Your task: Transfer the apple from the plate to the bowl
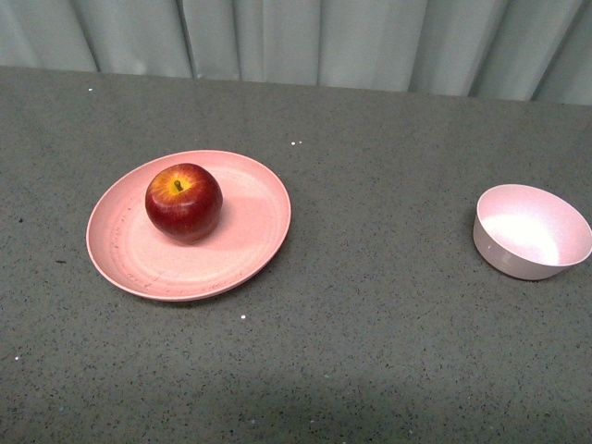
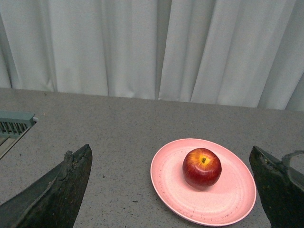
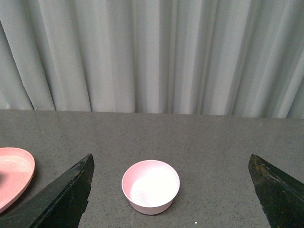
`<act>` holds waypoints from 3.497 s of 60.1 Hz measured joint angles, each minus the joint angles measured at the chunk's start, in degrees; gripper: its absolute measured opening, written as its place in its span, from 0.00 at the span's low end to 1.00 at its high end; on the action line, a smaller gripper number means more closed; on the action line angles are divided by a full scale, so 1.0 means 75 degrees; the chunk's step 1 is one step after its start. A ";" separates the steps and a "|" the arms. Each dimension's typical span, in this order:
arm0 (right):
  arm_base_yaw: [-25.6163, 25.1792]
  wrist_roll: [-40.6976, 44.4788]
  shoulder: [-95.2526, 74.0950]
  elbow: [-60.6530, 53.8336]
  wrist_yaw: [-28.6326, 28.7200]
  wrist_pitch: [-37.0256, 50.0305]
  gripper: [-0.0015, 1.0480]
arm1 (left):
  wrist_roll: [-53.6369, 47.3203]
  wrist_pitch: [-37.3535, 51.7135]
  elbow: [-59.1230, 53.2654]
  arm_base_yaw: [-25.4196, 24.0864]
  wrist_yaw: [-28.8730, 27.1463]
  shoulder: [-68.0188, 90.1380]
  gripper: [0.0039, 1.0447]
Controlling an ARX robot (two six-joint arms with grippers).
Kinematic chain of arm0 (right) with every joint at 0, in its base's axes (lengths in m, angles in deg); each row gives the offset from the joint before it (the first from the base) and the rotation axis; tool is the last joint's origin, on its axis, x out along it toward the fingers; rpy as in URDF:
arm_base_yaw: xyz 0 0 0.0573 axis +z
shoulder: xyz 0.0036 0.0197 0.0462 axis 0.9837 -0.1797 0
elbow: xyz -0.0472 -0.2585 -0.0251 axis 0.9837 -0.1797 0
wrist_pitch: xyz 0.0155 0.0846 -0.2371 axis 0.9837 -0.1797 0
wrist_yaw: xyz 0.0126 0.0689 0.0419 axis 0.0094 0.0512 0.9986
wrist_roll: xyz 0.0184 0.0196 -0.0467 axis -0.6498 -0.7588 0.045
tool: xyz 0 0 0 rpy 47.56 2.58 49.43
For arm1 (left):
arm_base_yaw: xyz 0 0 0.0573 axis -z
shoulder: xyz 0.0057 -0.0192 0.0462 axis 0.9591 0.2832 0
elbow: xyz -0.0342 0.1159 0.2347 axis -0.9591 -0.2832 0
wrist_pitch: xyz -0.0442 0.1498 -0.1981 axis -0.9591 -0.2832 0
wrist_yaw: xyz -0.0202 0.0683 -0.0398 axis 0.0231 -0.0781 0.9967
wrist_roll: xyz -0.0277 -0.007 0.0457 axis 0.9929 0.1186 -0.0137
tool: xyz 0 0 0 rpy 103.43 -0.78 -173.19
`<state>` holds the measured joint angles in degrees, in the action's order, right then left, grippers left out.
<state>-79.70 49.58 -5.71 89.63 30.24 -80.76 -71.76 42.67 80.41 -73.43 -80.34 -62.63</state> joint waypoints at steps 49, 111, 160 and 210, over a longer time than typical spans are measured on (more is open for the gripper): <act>0.0000 -0.0003 0.0000 -0.0003 0.0000 0.0000 0.91 | 0.0000 0.0000 0.0000 0.0000 0.0000 0.0000 0.94; 0.0067 0.0647 -0.2634 0.0391 -0.0003 0.1364 0.91 | 0.0003 0.0000 0.0000 0.0000 0.0000 0.0000 0.94; 0.0659 0.0973 -1.5635 0.6443 0.0385 0.2340 0.91 | 0.0003 0.0000 0.0000 0.0000 0.0003 0.0000 0.94; 0.0836 0.1565 -1.5848 0.7090 0.0650 0.1696 0.01 | 0.0000 0.0000 0.0000 0.0000 0.0000 0.0000 0.94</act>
<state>-73.43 61.32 -124.57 142.81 35.12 -68.04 -71.76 42.67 80.41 -73.43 -80.34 -62.63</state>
